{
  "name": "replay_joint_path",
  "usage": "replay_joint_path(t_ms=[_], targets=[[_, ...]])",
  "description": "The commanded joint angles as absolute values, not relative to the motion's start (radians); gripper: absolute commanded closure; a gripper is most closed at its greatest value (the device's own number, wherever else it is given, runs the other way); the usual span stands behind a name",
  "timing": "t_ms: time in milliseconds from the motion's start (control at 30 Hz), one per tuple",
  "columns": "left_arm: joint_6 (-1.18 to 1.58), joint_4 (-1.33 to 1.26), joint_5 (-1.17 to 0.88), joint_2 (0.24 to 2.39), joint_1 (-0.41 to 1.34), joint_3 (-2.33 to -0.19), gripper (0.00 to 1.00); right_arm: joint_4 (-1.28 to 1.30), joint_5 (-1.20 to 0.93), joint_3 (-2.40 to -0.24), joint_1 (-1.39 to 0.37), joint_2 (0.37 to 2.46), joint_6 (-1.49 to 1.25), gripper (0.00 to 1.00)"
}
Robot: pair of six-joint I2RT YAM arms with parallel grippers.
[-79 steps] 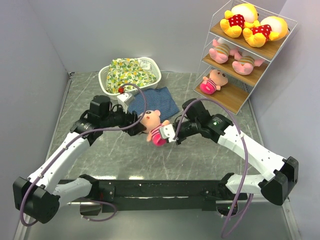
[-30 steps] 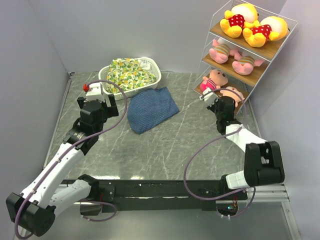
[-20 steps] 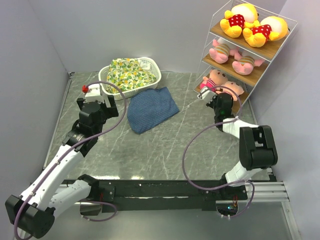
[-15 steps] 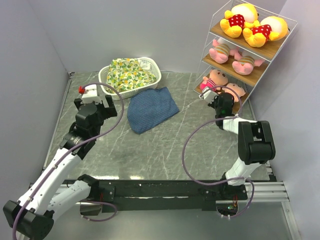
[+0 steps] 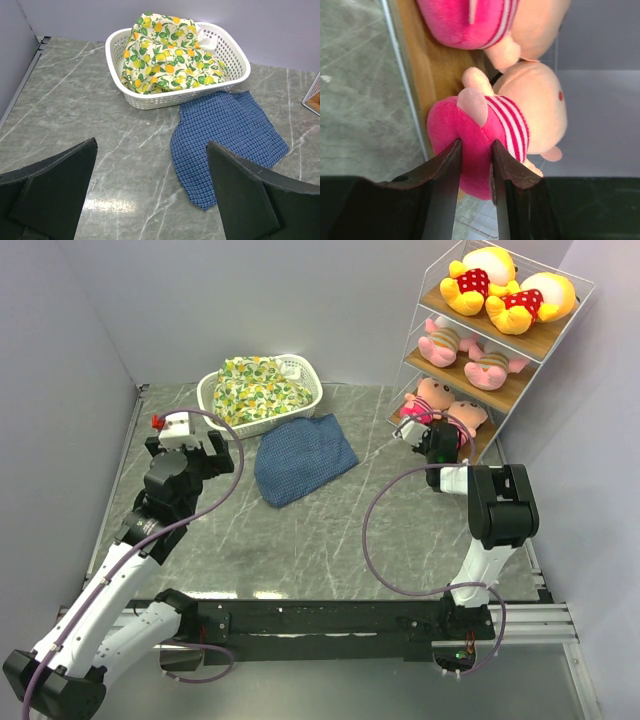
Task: Place and organize the stuffed toys onto the shelf
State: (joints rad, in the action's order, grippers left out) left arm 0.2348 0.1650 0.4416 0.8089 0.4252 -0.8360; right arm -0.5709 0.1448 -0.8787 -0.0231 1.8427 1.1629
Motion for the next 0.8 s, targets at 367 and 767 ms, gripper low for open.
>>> replay_joint_path(t_ms=[367, 767], targets=[[0.253, 0.123, 0.413, 0.801, 0.431, -0.828, 0.03, -0.753, 0.222, -0.965, -0.011, 1.902, 1.256, 0.58], [0.244, 0.118, 0.42, 0.79, 0.431, -0.825, 0.04, -0.678, 0.186, -0.927, -0.037, 1.793, 1.186, 0.4]])
